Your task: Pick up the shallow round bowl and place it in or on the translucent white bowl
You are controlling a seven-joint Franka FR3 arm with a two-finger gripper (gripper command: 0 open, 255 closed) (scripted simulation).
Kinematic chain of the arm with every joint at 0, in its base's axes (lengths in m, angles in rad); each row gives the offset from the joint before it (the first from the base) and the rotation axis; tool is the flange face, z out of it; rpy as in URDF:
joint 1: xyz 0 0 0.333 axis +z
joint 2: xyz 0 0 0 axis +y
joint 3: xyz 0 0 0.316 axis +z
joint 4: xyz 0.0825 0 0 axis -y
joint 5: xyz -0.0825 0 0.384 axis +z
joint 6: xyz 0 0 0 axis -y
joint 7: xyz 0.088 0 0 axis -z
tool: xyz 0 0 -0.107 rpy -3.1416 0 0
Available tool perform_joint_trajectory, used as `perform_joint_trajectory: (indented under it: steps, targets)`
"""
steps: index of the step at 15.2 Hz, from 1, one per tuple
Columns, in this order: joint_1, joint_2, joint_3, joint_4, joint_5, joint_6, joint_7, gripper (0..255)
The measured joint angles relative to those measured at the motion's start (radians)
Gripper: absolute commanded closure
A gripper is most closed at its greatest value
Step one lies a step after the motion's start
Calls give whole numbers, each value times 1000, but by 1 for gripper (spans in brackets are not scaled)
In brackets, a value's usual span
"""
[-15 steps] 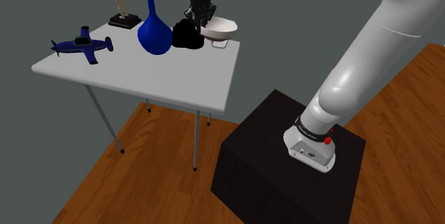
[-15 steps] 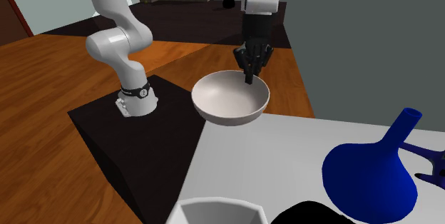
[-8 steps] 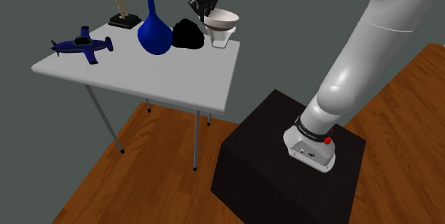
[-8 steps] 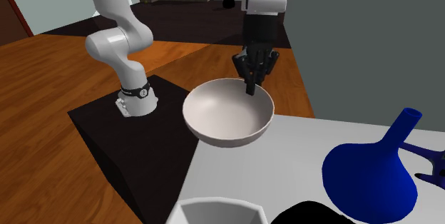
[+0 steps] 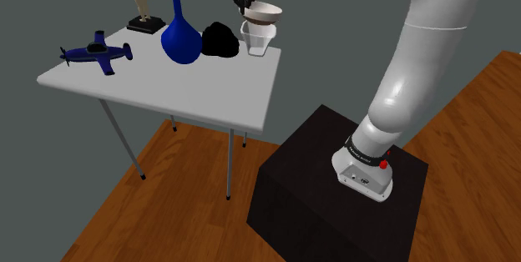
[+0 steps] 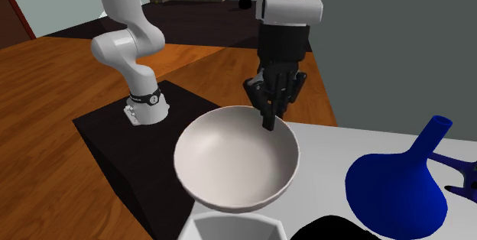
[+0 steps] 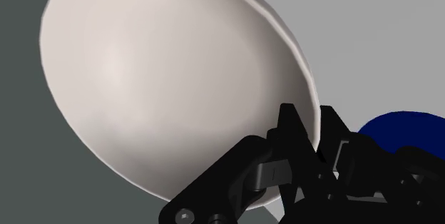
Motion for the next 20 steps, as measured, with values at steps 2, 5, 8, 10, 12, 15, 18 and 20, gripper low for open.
perform_joint_trajectory:
  steps: [2,5,8,10,12,15,18,20]
  targets:
    - [-19,48,-12,71,4,-17,-36,255]
    - [-48,156,-28,239,11,-68,-96,255]
    - [-75,271,-41,425,18,-131,-151,255]
    - [-85,299,-44,451,20,-128,-164,255]
    - [-87,303,-45,433,20,-105,-163,255]
    - [-88,300,-45,391,18,-66,-156,255]
    - [-89,297,-45,344,16,-24,-150,255]
    - [-91,298,-45,317,15,5,-146,255]
